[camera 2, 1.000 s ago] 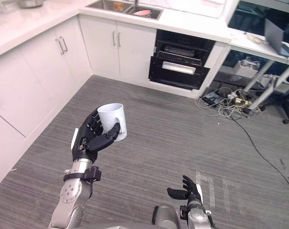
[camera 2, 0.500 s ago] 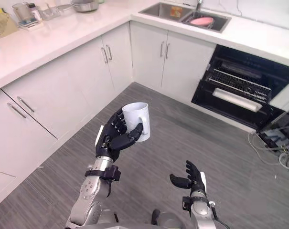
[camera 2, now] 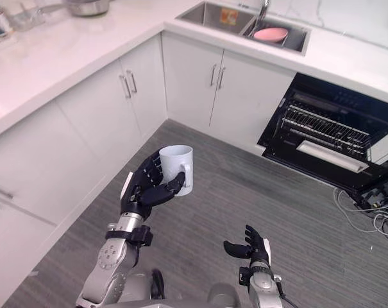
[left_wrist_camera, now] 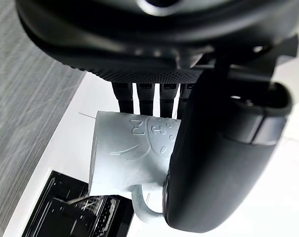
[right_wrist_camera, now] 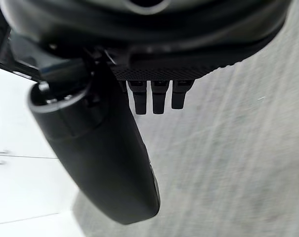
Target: Walk over to the sink, pick up the cup, carry it to the dishwasher, place the cup inside the dishwasher, then close the dishwasher door
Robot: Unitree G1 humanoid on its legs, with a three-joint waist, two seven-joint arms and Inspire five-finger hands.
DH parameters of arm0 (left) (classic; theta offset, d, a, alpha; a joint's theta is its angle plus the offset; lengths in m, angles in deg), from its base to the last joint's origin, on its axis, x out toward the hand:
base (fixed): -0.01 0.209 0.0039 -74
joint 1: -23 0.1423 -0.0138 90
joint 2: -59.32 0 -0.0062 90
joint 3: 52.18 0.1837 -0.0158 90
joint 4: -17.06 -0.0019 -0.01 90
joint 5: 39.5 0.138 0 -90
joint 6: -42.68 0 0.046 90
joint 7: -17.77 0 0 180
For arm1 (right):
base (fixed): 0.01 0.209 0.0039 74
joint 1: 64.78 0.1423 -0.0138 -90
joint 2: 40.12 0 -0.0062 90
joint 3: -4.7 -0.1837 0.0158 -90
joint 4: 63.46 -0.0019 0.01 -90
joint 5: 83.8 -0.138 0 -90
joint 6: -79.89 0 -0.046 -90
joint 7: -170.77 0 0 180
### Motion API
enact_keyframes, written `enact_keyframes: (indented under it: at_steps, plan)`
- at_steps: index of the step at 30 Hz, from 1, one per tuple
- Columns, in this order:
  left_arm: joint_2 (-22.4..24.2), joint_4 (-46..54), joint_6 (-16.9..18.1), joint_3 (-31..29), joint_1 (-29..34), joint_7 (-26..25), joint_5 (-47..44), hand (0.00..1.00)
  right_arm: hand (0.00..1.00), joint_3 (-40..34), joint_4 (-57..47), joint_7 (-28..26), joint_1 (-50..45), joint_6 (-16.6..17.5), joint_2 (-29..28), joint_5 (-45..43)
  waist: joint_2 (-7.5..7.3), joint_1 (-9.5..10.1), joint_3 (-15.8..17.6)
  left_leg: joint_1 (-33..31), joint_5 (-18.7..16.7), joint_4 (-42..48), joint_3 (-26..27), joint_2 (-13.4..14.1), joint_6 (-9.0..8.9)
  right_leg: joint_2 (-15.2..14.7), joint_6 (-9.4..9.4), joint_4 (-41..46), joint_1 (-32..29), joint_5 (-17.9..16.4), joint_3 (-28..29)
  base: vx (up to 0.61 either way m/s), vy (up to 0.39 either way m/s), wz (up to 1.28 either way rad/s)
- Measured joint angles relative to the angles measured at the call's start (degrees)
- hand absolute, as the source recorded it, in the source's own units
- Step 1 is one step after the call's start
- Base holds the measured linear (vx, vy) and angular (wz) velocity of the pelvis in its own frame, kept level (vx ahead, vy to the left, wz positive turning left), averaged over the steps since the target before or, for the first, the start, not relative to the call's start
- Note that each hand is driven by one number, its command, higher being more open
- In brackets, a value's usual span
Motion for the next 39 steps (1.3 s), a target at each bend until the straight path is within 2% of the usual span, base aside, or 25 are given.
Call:
enact_keyframes:
  at_steps: [1, 4, 5, 6, 7, 8, 9, 11, 13, 14, 16, 17, 18, 20, 23, 25, 27, 28, 29, 31, 32, 33, 35, 36, 39]
  plan:
    - [0.0, 0.1, 0.1, 0.1, -0.1, -0.2, 0.1, 0.3, 0.9, 1.2, -1.1, -0.2, 0.3, 0.0, -0.1, 0.1, 0.44, -0.31, -0.1, 3.7, 0.3, -4.3, 0.9, -0.3, -0.3, 0.7, -2.58, -1.5, -3.3, -1.6, -3.5, 0.43, 0.075, -0.44]
    - [0.0, 0.5, 0.4, 0.6, -0.6, -0.2, 0.4, 0.3, 0.9, 2.3, -4.3, -0.8, 1.7, 0.1, -0.5, 0.6, 0.79, -1.41, -0.2, 10.0, 1.2, -10.8, 3.7, -0.4, -1.91, 2.9, -6.16, -13.3, -9.5, -3.1, -12.3, 0.49, 0.04, -0.42]
    - [0.0, 0.5, 0.4, 0.8, -1.2, -0.1, 0.4, 0.3, 0.9, 2.3, -5.8, -0.8, 3.1, 0.1, -0.4, 0.7, 1.14, -2.45, -0.1, 13.2, 0.6, -13.2, 5.1, -0.3, -2.92, 5.0, -7.97, -25.0, -10.9, -0.5, -16.9, 0.54, 0.003, -0.39]
    - [0.0, 0.5, 0.4, 0.8, -1.4, -0.1, 0.4, 0.3, 0.9, 2.3, -6.5, -0.8, 3.5, 0.1, -0.3, 0.8, 1.19, -2.57, -0.1, 14.4, 0.2, -14.0, 6.0, -0.3, -3.57, 6.1, -8.53, -30.0, -11.4, 1.6, -18.2, 0.69, -0.01, -0.56]
    - [0.1, 0.4, 0.4, 0.9, -1.8, -0.1, 0.4, 0.3, 0.9, 2.4, -8.6, -0.7, 3.7, 0.2, 0.0, 1.8, 0.43, -2.75, -0.7, 17.9, -1.3, -15.0, 7.1, -1.6, -5.97, 8.2, -11.92, -40.6, -11.3, 10.6, -20.0, 0.61, -0.017, -0.35]
    - [0.3, 0.1, 0.4, 1.0, -1.7, -0.1, 0.4, 0.3, 0.9, 2.5, -9.4, -0.7, 3.4, 0.3, 0.4, 2.0, 0.36, -3.52, -1.1, 19.4, -2.0, -15.1, 6.8, -2.0, -6.95, 8.2, -15.24, -40.9, -10.5, 16.9, -19.1, 0.66, -0.016, -0.3]
    - [1.9, -1.5, 0.2, 1.6, -1.9, 0.0, 0.4, 0.3, 0.9, 2.8, -10.1, -0.6, 3.3, 0.2, 2.4, 2.3, 3.64, -4.14, -2.3, 20.9, -3.0, -14.8, 6.4, -0.2, -7.86, 9.5, -15.87, -37.5, -10.6, 17.6, -19.2, 0.53, -0.014, -0.08]
    - [2.9, -2.5, 0.2, 2.3, -3.2, 0.1, 0.4, 0.3, 0.9, 2.6, -13.4, -0.6, 2.8, 0.1, 3.8, 2.4, 5.53, -4.43, -3.1, 18.4, -3.0, -6.0, 5.0, 2.5, -8.04, 10.4, -16.79, -33.4, -10.8, 12.4, -18.8, 0.61, -0.1, -0.17]
    - [4.7, -4.5, 0.1, 2.5, -4.3, 0.0, 0.4, 0.3, 0.9, 1.9, -19.3, -0.3, 0.3, 0.0, 3.6, 2.7, 6.28, -4.62, -2.8, 12.2, 3.0, 16.2, 2.5, 8.9, -10.73, 12.8, -16.84, -34.1, -5.3, 8.9, -18.4, 0.58, -0.148, -0.21]
    - [5.1, -4.6, 0.1, 2.5, -4.1, 0.0, 0.4, 0.3, 0.9, 1.9, -21.5, -0.1, -0.7, 0.0, 3.3, 2.7, 6.42, -4.14, -2.8, 10.6, 3.5, 22.8, 2.2, 10.8, -11.45, 14.1, -16.92, -35.3, -2.9, 8.4, -17.8, 0.47, -0.072, -0.68]
    - [5.2, -4.4, 0.2, 3.3, -3.3, 0.0, 0.5, 0.3, 0.9, 2.0, -30.3, 1.3, -3.1, 0.9, 2.3, 2.7, 6.29, -2.33, -2.7, 4.1, 1.9, 39.1, 2.1, 14.8, -10.41, 17.1, -16.99, -40.4, 5.5, 7.3, -13.4, 0.41, -0.017, -0.97]
    - [5.2, -4.4, 0.3, 3.6, -3.1, 0.0, 0.5, 0.3, 0.9, 2.1, -31.9, 1.5, -3.2, 1.6, 2.2, 2.6, 6.2, -2.29, -2.8, 2.1, 1.2, 40.2, 2.2, 15.1, -9.77, 17.2, -17.28, -41.1, 6.8, 6.5, -12.4, 0.39, 0.058, -0.94]
    - [5.3, -4.4, 0.4, 4.1, -2.6, -0.1, 0.5, 0.3, 0.9, 2.3, -33.9, 1.6, -2.8, 3.2, 2.1, 2.2, 5.7, -2.09, -3.4, -2.8, -0.5, 38.2, 2.5, 15.1, -7.1, 17.1, -16.8, -42.3, 8.4, 5.7, -9.6, 0.3, 0.08, -0.75]
    - [5.4, -4.4, 0.4, 4.0, -1.8, -0.1, 0.5, 0.3, 0.9, 3.1, -33.7, 1.6, -0.9, 3.7, 2.0, 1.9, 5.89, -1.78, -3.9, -7.3, -2.5, 28.1, 1.3, 12.9, -4.99, 16.9, -15.7, -43.4, 10.4, 5.0, -4.8, 0.38, 0.151, -1.04]
    - [5.9, -4.4, 0.4, 2.8, -1.2, -0.4, 0.7, 0.3, 0.9, 4.7, -33.0, 1.5, 0.3, 3.7, 2.1, 0.9, 5.81, -0.55, -3.9, -9.3, -1.7, 9.6, -6.5, 6.7, -5.98, 15.7, -14.1, -43.7, 11.6, 3.9, 1.7, 0.35, 0.227, -1.22]
    - [6.5, -4.3, 0.4, 0.2, -0.9, -1.4, 1.7, 0.3, 0.9, 6.5, -32.0, 1.3, 1.7, 3.7, 2.3, -1.0, 6.12, -0.38, -4.1, -9.5, 3.8, -7.3, -15.3, 2.6, -6.89, 14.7, -11.32, -43.7, 12.6, 2.5, 7.4, 0.39, 0.321, -1.28]
    - [6.5, -3.7, 0.4, -1.6, -0.5, -2.3, 1.8, 0.3, 0.9, 7.3, -31.9, 1.1, 1.8, 3.7, 2.5, -2.9, 6.61, 0.32, -4.3, -7.4, 13.0, -9.9, -16.6, 2.3, -7.85, 14.6, -9.2, -43.4, 13.7, 1.1, 11.2, 0.43, 0.382, -1.12]
    - [6.1, -3.4, 0.6, -3.2, -0.4, -2.9, 1.8, 0.3, 0.9, 7.9, -31.9, 0.8, 1.7, 3.8, 1.8, -3.1, 5.45, 0.53, -4.5, -7.6, 13.9, -6.8, -15.5, 1.4, -4.12, 13.8, -7.78, -43.0, 14.2, -0.3, 13.4, 0.51, 0.473, -0.96]
    - [5.7, -3.3, 0.7, -4.9, -0.6, -3.4, 1.8, 0.3, 0.9, 8.3, -32.0, 0.3, 1.7, 4.1, 1.4, -3.5, 3.97, -0.45, -4.9, -9.2, 10.4, -2.3, -14.2, 0.5, -2.71, 11.9, -6.75, -41.7, 13.7, -1.9, 13.4, 0.4, 0.383, -0.67]
    - [5.1, -3.3, 0.7, -6.1, -0.3, -4.2, 1.7, 0.3, 0.9, 8.4, -32.0, -0.4, 1.9, 4.2, 0.8, -5.2, 3.51, 0.25, -4.8, -8.6, 6.4, 1.2, -10.6, 0.3, -0.41, 10.8, -4.75, -33.7, 10.4, -3.3, 12.8, 0.31, 0.314, -0.76]
    - [4.3, -3.3, 0.7, -6.3, -0.1, -4.8, 1.7, 0.3, 0.9, 8.5, -31.9, -1.0, 2.1, 4.3, 0.1, -5.3, 3.26, 0.51, -4.5, -6.3, 5.2, 0.4, -8.1, -0.5, 0.64, 8.9, -0.31, -24.6, 6.2, -3.2, 9.8, 0.32, 0.326, -0.97]
    - [3.7, -3.3, 0.7, -6.2, 0.2, -4.9, 1.7, 0.3, 0.9, 8.5, -31.8, -1.3, 2.2, 4.2, -0.5, -5.3, 3.19, 0.52, -4.3, -3.1, 4.6, -1.4, -6.2, -1.4, 1.67, 5.9, 1.24, -16.5, 3.0, -2.8, 6.0, 0.25, 0.242, -0.71]
    - [3.7, -3.3, 0.7, -6.3, 0.6, -5.1, 1.8, 0.3, 0.9, 8.7, -31.2, -1.7, 2.8, 4.2, -0.9, -5.3, 3.49, 0.58, -4.2, 0.6, 4.2, -3.6, -4.4, -1.6, 2.26, 3.5, -0.28, -12.2, 1.1, -3.6, 0.6, 0.22, 0.147, -0.54]
    - [3.7, -2.6, 0.9, -6.3, 0.6, -5.2, 1.8, 0.3, 0.9, 9.5, -30.8, -2.1, 3.8, 4.4, -1.2, -5.3, 3.64, 0.37, -4.1, 4.3, 4.2, -7.1, -3.0, -1.4, 2.28, 1.8, -3.34, -10.7, -0.9, -5.0, -6.0, 0.22, 0.106, -0.51]
    - [3.8, -1.4, 2.5, -6.7, 0.4, -5.2, 2.6, 0.3, 0.9, 10.8, -30.8, -3.2, 6.7, 5.1, -1.2, -5.6, 3.35, 0.04, -4.3, 7.5, 4.2, -10.5, 0.4, -1.2, 2.07, 0.3, -7.07, -18.0, -4.5, -5.4, -17.3, 0.22, 0.019, -0.59]
